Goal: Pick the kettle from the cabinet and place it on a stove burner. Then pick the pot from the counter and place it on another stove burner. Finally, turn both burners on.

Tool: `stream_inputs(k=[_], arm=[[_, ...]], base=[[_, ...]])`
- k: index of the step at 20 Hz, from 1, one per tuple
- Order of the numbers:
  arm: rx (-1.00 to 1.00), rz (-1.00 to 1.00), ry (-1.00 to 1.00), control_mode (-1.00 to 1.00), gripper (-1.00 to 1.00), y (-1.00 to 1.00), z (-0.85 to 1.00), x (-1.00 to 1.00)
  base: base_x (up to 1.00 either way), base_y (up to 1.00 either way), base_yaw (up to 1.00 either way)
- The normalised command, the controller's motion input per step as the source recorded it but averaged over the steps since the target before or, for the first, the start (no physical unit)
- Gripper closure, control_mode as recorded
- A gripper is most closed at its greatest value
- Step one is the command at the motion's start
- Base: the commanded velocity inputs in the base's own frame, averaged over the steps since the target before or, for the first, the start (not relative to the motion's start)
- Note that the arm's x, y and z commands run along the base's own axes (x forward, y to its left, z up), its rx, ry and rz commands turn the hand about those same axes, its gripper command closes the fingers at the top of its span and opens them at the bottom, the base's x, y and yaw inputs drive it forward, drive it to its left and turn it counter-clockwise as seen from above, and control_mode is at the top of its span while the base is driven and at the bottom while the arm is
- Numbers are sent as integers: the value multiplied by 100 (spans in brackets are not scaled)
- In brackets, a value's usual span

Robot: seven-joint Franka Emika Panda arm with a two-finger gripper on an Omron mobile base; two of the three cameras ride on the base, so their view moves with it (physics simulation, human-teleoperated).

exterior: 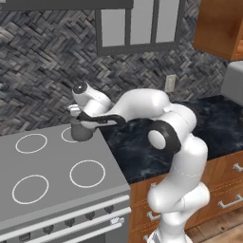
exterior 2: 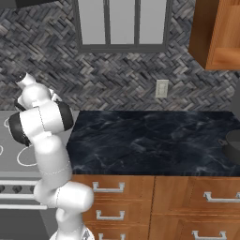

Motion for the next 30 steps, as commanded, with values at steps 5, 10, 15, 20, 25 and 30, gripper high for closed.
stream_inputs(k=[5,10,15,20,25,30], arm=[[0,0,4,-100,100,12,-9,24],[0,0,1,-100,100,16,-15,21],[0,0,1,-100,100,9,-21,16],[-1,0,0,-100,100,0,-9,13],[0,0,0,-100,100,0,-6,18],[0,0,0,-100,100,0,-7,19]], base=[[0,0,0],[0,0,0],[0,0,0],[0,0,0],[0,0,0],[0,0,0]])
